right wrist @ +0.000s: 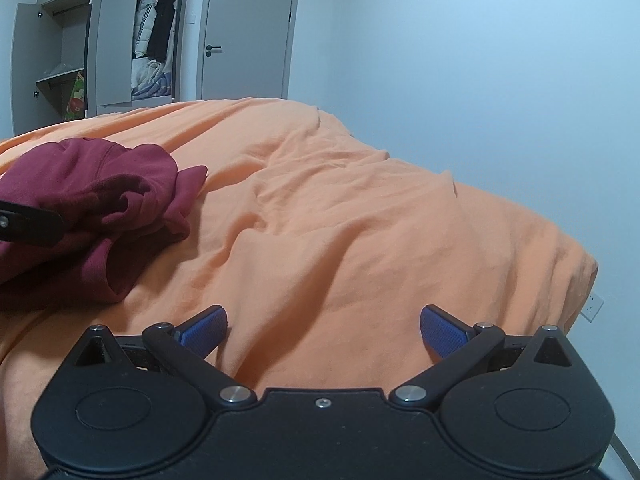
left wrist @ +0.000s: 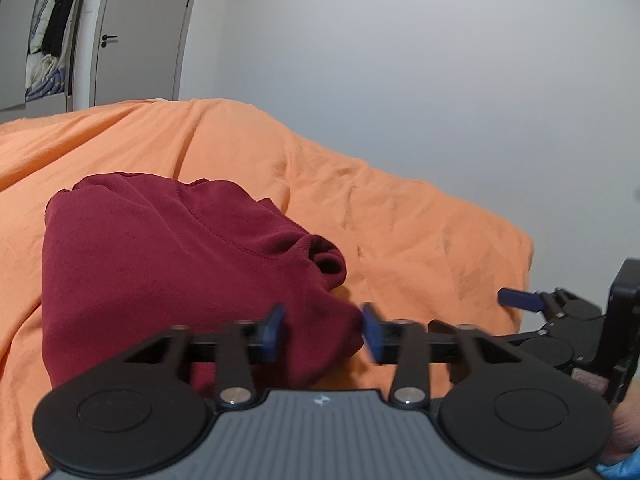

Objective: Fold small clothes
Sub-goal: 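Lower the folded edge onto the bundle and open the left gripper, then grasp the folded bundle edge with the right gripper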

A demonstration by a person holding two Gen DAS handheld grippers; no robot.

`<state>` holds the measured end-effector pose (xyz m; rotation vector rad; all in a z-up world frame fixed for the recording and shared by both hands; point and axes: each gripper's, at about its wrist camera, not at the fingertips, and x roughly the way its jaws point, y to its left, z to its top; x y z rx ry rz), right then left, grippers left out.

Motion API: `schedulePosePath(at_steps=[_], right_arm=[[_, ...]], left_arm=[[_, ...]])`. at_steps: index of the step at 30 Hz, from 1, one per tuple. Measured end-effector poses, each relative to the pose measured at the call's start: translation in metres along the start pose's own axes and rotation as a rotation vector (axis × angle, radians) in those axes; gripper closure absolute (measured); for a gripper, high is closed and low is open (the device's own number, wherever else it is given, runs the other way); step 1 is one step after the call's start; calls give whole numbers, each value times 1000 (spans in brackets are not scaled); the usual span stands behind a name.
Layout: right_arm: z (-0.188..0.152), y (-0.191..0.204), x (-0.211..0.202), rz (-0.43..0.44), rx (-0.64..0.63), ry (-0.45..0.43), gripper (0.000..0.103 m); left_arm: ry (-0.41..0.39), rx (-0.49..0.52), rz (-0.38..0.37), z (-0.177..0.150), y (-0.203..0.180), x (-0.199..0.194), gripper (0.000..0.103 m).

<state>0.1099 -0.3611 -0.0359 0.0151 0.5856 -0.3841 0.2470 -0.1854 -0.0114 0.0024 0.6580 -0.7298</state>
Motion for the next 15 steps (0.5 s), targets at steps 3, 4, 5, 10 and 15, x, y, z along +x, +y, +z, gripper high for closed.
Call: schedulePosePath(at_steps=[3,4,5,10,15], right_arm=[[2,0,0,-2,5,-3,1],[3,1,1,-2,6,-4,1],[4,1,1,-1,7,-5,1],[11,9,3,9,-14,-21,1],[29,15,5,103,18,-89,0]], left_arm=[[-22,6,-4,2,-1,-7,36],[-25,4,-5,3,-1,-10,31],[-27,-1,-8,4,0,-11,25],[-47,-55,7,9,9,-23,5],[-120,-125,105,14,30,-47,1]])
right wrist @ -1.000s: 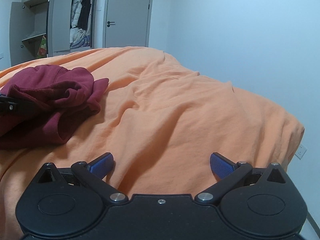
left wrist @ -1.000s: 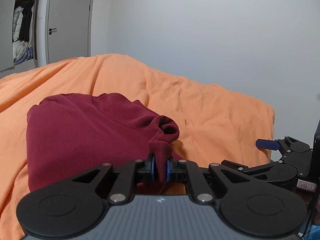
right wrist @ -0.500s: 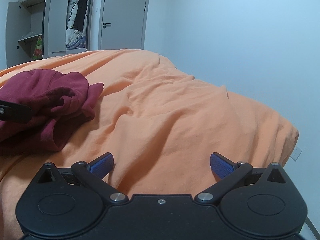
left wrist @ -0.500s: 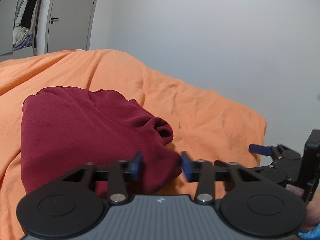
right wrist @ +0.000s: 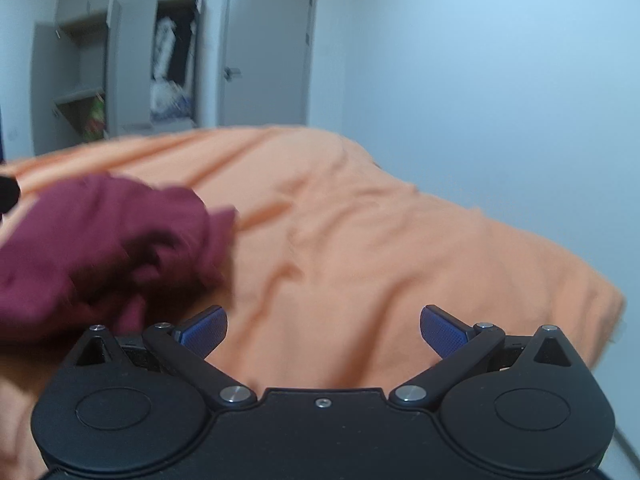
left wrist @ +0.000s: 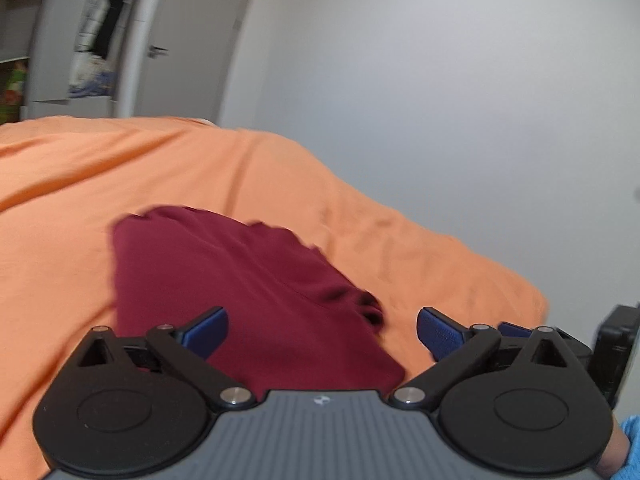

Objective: Fold small clothes
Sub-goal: 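Grasp the folded bundle edge with the right gripper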

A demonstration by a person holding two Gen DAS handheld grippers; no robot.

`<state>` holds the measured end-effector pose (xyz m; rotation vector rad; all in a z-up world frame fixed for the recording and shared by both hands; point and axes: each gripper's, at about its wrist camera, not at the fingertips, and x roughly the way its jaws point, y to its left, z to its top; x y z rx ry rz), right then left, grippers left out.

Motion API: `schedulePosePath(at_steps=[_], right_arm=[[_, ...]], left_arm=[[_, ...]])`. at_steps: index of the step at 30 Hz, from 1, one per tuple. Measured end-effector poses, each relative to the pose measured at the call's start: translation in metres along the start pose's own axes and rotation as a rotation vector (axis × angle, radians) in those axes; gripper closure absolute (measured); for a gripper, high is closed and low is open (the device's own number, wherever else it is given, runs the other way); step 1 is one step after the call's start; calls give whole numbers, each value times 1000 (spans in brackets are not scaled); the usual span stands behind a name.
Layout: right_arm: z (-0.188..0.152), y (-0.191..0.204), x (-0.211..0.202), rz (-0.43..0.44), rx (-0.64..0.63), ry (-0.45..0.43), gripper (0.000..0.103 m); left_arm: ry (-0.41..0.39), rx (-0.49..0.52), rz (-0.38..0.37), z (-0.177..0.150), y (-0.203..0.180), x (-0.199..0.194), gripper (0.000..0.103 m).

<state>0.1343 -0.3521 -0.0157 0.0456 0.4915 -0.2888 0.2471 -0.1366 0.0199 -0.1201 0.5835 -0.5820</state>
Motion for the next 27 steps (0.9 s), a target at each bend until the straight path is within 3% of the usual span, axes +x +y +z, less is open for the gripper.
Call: schedulePosePath(at_steps=[9,11,15,18,22,27], right_arm=[[48,12,43,331,33,-74,0],[61,19,66,386,39,-38,1],[76,36,104,499,7,16,2],[80,44,123,552,-14,23,17],[80,48,132,538,-21,40,45],[71,42,147,548,48,110,43]], left_arm=[[-57,-202,280,1,75,-18,1],[-42,-245,316,-3,90,-17,1],[4,-296,346,-14,104,-13,1],[28,-309,343,-23,108,-10,1],[31,-335,328,-27,113,-9,1],[37,-344,315,-30,112,-5,1]])
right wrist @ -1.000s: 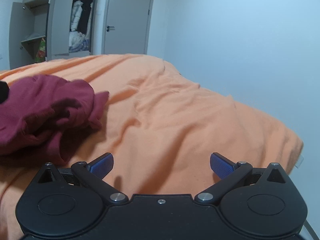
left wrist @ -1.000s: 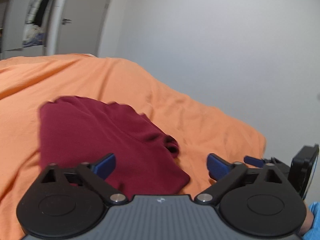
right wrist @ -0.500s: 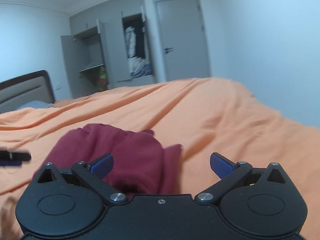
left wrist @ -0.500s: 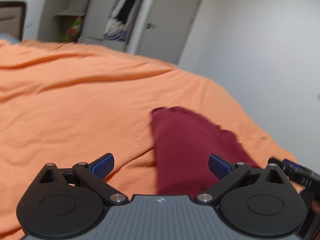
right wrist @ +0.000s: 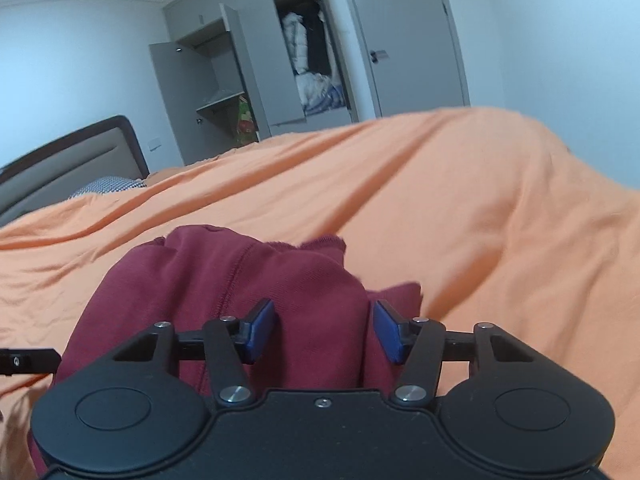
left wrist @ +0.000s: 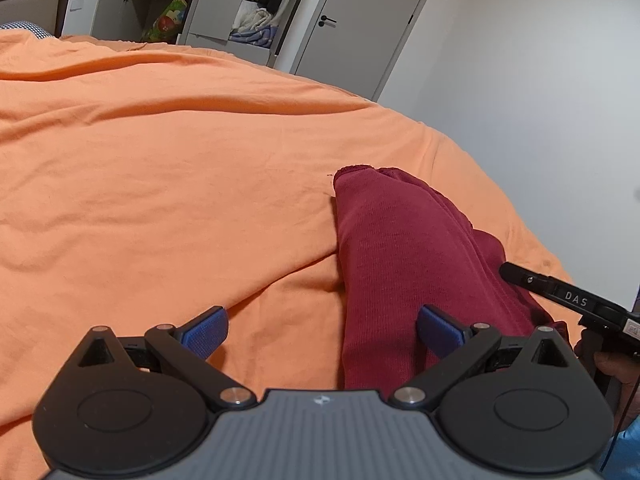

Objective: Fold small clothes
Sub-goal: 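Grasp the folded bundle edge with the right gripper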

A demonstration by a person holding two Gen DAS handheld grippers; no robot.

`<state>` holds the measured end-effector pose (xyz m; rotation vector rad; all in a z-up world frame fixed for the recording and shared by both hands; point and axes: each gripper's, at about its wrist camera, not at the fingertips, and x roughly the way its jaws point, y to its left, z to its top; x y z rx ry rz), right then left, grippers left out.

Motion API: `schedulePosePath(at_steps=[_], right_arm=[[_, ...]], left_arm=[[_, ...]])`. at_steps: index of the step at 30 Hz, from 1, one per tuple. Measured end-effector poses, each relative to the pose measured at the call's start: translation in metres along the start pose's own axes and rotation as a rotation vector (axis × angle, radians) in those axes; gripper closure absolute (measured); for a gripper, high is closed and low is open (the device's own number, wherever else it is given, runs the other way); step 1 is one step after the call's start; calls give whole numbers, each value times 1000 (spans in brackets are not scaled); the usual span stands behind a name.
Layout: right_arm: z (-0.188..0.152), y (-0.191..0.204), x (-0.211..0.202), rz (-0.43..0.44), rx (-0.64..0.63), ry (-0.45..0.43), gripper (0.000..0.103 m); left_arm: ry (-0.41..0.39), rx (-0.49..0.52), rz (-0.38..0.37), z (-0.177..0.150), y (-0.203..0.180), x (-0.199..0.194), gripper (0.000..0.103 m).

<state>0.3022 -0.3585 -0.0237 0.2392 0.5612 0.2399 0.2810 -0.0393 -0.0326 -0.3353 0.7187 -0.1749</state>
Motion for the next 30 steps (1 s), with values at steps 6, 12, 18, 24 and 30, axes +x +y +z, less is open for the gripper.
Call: schedulePosePath(at_steps=[6,12,18,24,30], right_arm=[[-2,-13,1,69,135,7,41],[-2,-30,-3,115,252,4,45],[-3,-36,-10,123,287,9,82],[5,-5,-27,-1,59,-62,97],[10,9,-49,-121,-40,-146,98]], left_arm=[[0,-9,-5,-2,2,0,1],[2,-15,-6,-1,1,6,1],[4,-18,-6,-2,2,6,1],[-13,-6,3,1,-3,3,1],[-66,59,-17,16,-19,-2,1]])
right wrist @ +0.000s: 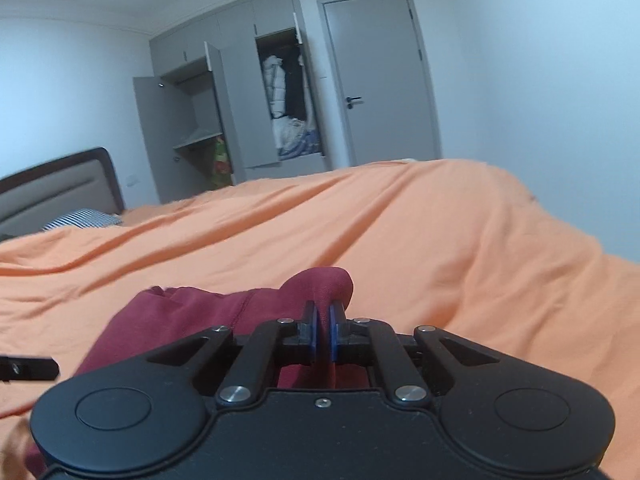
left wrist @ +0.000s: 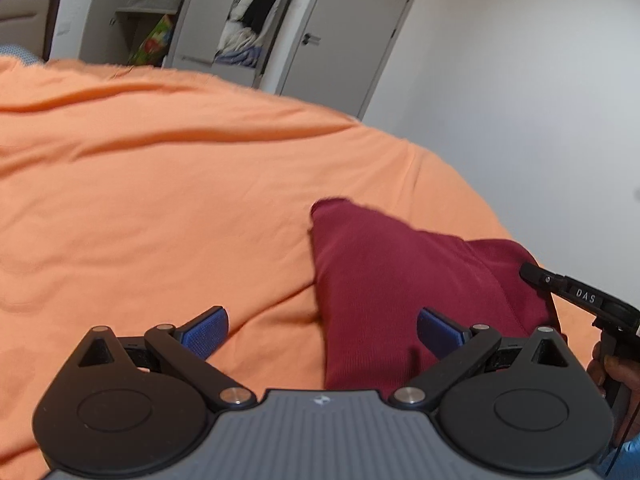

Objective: Fold small clothes

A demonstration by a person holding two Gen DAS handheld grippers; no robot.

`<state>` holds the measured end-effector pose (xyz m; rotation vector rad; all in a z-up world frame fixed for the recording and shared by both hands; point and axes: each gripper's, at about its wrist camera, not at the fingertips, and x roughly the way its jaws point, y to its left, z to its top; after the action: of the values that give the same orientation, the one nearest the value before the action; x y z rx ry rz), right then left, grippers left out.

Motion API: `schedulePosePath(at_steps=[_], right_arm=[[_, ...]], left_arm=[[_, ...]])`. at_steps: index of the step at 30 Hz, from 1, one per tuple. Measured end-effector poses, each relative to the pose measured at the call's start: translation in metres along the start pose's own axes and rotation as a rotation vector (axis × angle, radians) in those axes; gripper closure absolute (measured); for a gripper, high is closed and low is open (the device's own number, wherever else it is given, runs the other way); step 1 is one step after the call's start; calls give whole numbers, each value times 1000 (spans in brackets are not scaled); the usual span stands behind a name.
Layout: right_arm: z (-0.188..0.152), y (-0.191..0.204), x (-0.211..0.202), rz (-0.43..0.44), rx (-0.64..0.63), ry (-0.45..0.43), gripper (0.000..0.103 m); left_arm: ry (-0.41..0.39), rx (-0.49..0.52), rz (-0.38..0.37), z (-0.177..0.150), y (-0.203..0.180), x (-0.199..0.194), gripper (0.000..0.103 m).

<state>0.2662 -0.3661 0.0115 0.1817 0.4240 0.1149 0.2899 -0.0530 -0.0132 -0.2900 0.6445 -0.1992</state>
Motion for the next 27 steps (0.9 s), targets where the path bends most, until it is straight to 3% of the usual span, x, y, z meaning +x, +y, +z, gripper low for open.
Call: schedulePosePath(at_steps=[6,12,15,23,25,27], right_arm=[[-30,-12,16,-76,15,81,98],[-39,-2,19,-108,-21,75,94],[-34,6,14,-119,-71,51,82],[-29,26,16,-114,-179,9,30],[-31,29,20,-111,-200,11,21],[-33,32,25,-120,-218,18,18]], left_arm=[[68,23,27,-7,-4,22,1],[79,-1,12,-8,1,25,1],[44,6,19,-4,1,21,1],[15,30,67,22,-9,46,1],[32,23,69,25,-9,55,0],[45,0,59,26,-8,59,0]])
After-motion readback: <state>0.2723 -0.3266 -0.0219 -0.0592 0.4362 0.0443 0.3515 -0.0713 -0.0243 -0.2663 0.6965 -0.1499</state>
